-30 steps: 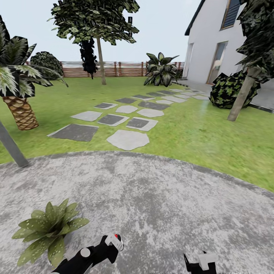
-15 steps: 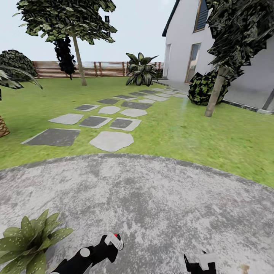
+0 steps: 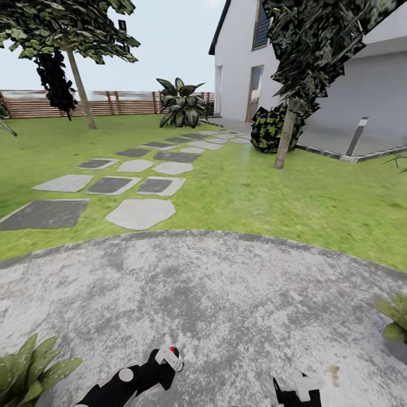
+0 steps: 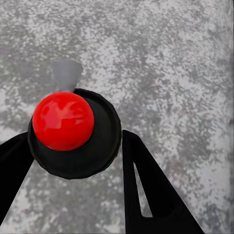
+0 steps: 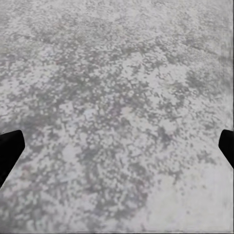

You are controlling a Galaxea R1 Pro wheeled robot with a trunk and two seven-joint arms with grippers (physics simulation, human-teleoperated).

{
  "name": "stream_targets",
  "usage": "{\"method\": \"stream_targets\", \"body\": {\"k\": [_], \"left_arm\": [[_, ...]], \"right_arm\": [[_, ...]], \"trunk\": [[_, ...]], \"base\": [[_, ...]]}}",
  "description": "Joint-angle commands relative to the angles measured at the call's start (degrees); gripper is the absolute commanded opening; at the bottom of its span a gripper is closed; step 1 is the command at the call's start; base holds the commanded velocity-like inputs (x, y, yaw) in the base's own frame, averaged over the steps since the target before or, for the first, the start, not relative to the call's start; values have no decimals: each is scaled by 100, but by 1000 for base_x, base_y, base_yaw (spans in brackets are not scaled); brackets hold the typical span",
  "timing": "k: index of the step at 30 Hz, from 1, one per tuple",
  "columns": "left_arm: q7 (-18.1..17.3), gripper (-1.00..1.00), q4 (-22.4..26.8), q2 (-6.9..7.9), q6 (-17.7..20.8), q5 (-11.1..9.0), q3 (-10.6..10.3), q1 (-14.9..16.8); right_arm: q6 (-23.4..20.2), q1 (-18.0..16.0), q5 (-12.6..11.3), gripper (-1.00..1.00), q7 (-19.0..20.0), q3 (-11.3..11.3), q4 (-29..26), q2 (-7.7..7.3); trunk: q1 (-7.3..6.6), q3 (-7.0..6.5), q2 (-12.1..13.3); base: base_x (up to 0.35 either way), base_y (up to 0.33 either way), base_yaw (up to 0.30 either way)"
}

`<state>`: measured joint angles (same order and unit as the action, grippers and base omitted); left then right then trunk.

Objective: Pick up the pesticide atomizer in the garden and spray insectifuge to fully cover both potted plants in the garden.

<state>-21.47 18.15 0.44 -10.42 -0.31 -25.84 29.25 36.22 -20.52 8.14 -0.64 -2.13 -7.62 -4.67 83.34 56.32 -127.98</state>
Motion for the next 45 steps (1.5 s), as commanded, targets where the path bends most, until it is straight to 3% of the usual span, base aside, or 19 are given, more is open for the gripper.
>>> {"method": "stream_targets", "body": {"k": [1,8,14,37,45], "left_arm": [[-2,-100,3,9,-22,2,-15,2],[35,-100,2,96,-11,-3,20,2],[507,-100,-5,106,-14,-11,12,2],[523,-100,-5,88,-22,-13,6,2],[530,-100,-5,88,-25,-13,6,2]], "right_arm": [[16,-5,48,100,-7,-28,7,1],[16,-5,48,100,-7,-26,7,1],[16,-5,48,100,-7,-25,7,1],[16,-5,48,100,-7,-24,7,1],[16,-5,48,100,-7,-25,7,1]], "trunk": [[-1,5,-2],[-1,5,-2],[-1,5,-2],[-1,5,-2],[-1,5,-2]], "base": [[0,0,-300],[0,0,-300],[0,0,-300],[1,0,-300],[200,0,-300]]}}
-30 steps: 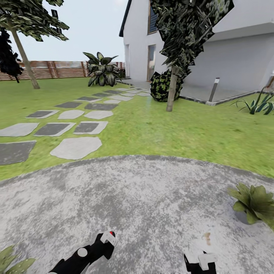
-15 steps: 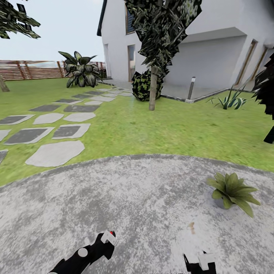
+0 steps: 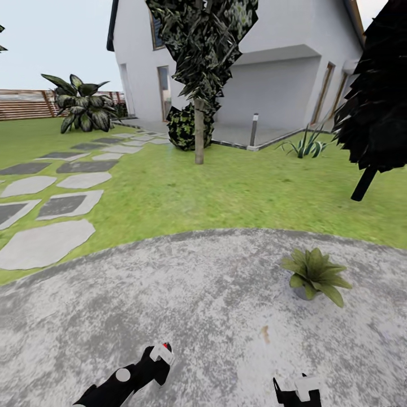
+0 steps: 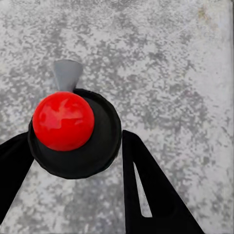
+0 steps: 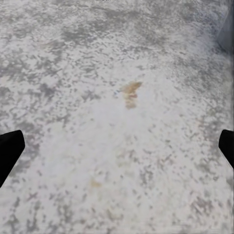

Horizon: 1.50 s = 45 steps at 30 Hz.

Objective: Pick up the pesticide atomizer in the garden and spray insectifuge to fully cover both potted plants in the garden.

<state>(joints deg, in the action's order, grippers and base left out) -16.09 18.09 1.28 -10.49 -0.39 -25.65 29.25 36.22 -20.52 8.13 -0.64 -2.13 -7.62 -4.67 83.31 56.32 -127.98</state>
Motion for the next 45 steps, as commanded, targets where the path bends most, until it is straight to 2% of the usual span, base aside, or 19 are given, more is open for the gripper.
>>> {"method": "stream_targets", "body": {"k": [1,10,32,34,36,38,42,45], "left_arm": [[-9,-100,1,4,-18,-5,-13,2],[-9,-100,1,4,-23,-5,-12,2],[0,-100,2,12,3,-25,18,2],[4,-100,2,16,8,-18,154,2],[2,-100,-5,95,1,-8,568,2],[1,-100,-2,202,-17,-7,815,2],[0,-100,-7,257,-40,3,977,2],[0,-100,-5,259,-41,-4,982,2]], "right_arm": [[16,-5,48,100,-7,-24,7,1],[16,-5,48,100,-7,-24,7,8],[16,-5,48,100,-7,-24,7,10],[16,-5,48,100,-7,-24,7,10],[16,-5,48,100,-7,-24,7,10],[16,-5,48,100,-7,-24,7,10],[16,-5,48,100,-7,-24,7,10],[16,-5,48,100,-7,-24,7,10]], "trunk": [[2,5,-2],[2,5,-2],[2,0,-2],[2,-5,-2],[2,-11,-2],[2,-16,-2],[2,-28,-2],[2,-37,-2]], "base": [[306,0,-300],[283,0,-300],[6,0,-300],[0,0,-300],[0,0,-300],[0,0,-300],[0,0,-300],[50,0,-300]]}}
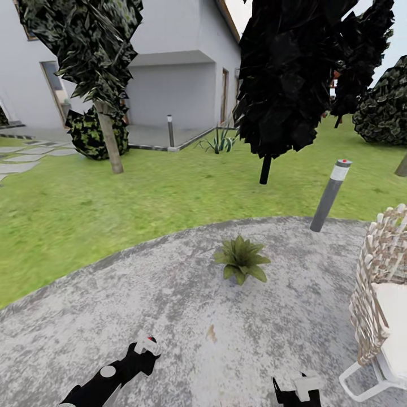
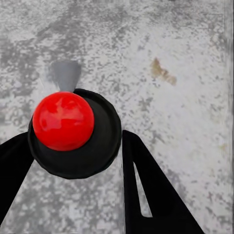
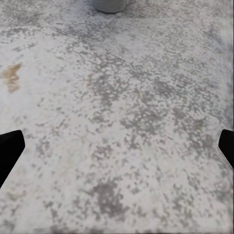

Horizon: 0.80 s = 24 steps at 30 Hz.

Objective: Pick up the pesticide atomizer in the garden and spray insectifuge to fully cover both potted plants in the garden.

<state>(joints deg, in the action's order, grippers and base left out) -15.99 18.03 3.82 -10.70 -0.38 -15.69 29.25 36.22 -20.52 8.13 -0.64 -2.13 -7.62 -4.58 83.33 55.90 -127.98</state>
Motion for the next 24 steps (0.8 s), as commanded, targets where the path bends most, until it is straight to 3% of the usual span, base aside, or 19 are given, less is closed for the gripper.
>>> {"method": "stream_targets", "body": {"k": [1,15,24], "left_arm": [[-9,-100,0,4,-20,-3,-14,2],[-12,-100,5,4,-20,-4,-13,2],[-12,-100,2,4,-20,-6,-13,2]], "right_arm": [[16,-5,48,100,-7,-25,7,1],[16,-5,65,100,-7,-25,7,-29],[16,-4,49,100,1,-25,15,14]], "trunk": [[0,2,-2],[0,-3,-2],[0,-3,-2]], "base": [[179,0,-300],[303,0,-40],[65,0,0]]}}
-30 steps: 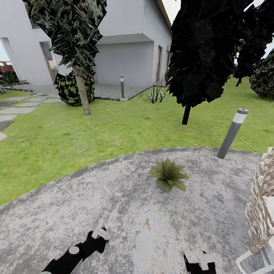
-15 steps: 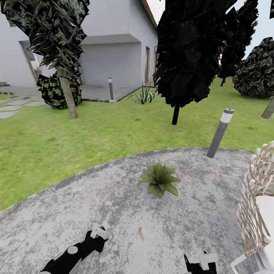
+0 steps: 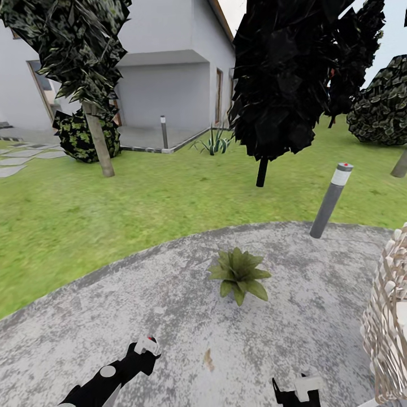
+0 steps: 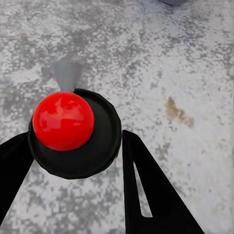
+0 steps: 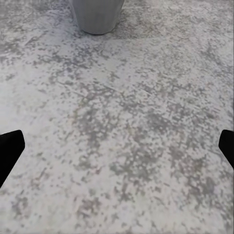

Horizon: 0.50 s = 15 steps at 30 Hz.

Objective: Pick up the pesticide atomizer in the garden and spray insectifuge to fully cover both potted plants in the garden.

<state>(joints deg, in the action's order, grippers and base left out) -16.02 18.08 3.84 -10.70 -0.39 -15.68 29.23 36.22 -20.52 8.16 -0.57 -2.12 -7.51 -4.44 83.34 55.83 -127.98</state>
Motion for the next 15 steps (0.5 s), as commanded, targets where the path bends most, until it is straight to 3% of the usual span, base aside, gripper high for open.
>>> {"method": "stream_targets", "body": {"k": [1,6,15], "left_arm": [[-8,-100,-1,3,-20,-5,-14,4],[-7,-100,-1,3,-20,-5,-14,4],[-10,-100,-6,3,-20,-5,-14,4]], "right_arm": [[16,-1,46,100,-5,-25,4,2],[16,3,45,100,-5,-25,4,-1],[16,4,53,100,-5,-25,4,-4]], "trunk": [[-1,5,-2],[-1,3,-2],[-1,-14,-2]], "base": [[0,0,0],[33,76,-72],[168,194,-277]]}}
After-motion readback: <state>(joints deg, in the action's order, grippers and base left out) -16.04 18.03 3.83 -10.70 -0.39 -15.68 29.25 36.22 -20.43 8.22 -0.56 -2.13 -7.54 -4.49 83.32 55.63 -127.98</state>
